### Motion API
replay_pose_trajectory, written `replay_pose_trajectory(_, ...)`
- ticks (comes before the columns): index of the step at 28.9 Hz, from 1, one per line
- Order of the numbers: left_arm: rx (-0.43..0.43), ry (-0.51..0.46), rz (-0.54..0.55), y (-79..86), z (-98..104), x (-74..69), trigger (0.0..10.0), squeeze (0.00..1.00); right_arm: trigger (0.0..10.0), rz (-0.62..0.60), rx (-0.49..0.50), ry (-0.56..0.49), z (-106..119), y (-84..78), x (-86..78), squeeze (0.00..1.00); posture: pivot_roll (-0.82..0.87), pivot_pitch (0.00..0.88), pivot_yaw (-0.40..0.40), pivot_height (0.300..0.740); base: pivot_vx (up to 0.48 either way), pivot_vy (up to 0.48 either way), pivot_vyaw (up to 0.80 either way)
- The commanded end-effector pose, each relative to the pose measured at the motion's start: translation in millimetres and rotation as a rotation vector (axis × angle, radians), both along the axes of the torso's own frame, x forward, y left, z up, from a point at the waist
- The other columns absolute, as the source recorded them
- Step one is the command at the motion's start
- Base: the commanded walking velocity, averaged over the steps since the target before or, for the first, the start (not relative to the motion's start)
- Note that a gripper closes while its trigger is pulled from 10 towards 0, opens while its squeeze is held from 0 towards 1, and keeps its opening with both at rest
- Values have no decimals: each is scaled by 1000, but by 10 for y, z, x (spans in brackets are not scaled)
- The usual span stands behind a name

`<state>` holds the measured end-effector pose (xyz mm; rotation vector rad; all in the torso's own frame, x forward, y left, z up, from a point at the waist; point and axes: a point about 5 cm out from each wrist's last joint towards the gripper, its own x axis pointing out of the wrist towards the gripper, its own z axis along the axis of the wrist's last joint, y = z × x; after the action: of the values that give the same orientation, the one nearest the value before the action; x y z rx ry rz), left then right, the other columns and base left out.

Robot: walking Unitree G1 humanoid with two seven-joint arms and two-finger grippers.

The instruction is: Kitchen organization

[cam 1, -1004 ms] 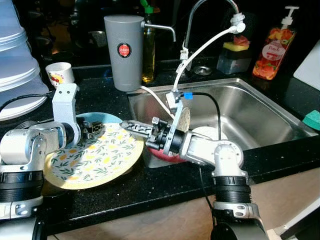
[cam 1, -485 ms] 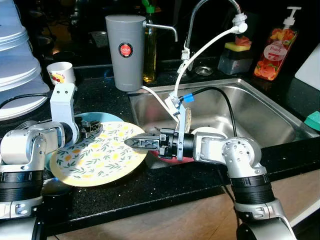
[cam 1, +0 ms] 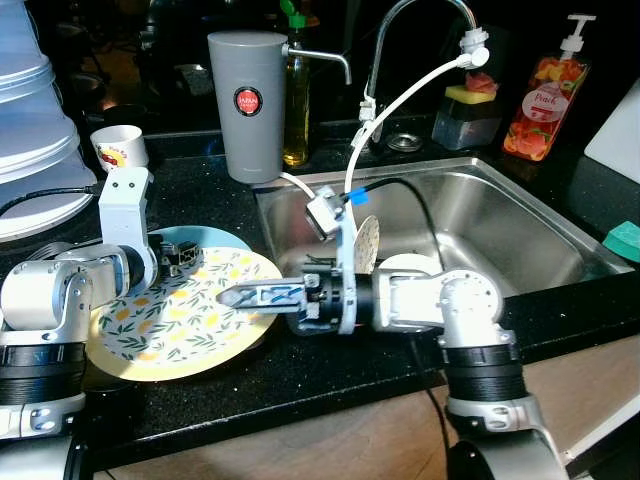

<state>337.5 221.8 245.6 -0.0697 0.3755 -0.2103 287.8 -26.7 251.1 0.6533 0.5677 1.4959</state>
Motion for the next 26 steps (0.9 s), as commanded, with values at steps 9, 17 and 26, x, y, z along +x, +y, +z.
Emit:
replay_pose_trajectory(9, 13, 48, 4, 13, -99, -10, 10000, 0, 10000, -41, -33, 83, -137, 225, -46, 0, 63, 52, 9, 740, 0, 0, 0)
replay_pose_trajectory(17, 13, 46, 3, 13, -96, -5, 10000, 0, 0, -162, 24, 136, -131, 264, 73, 0, 62, 52, 11, 740, 0, 0, 0)
replay_pose_trajectory(26, 14, 42, 4, 11, -89, 0, 10000, 0, 0, -222, 73, 184, -84, 245, 135, 0, 62, 52, 13, 740, 0, 0, 0)
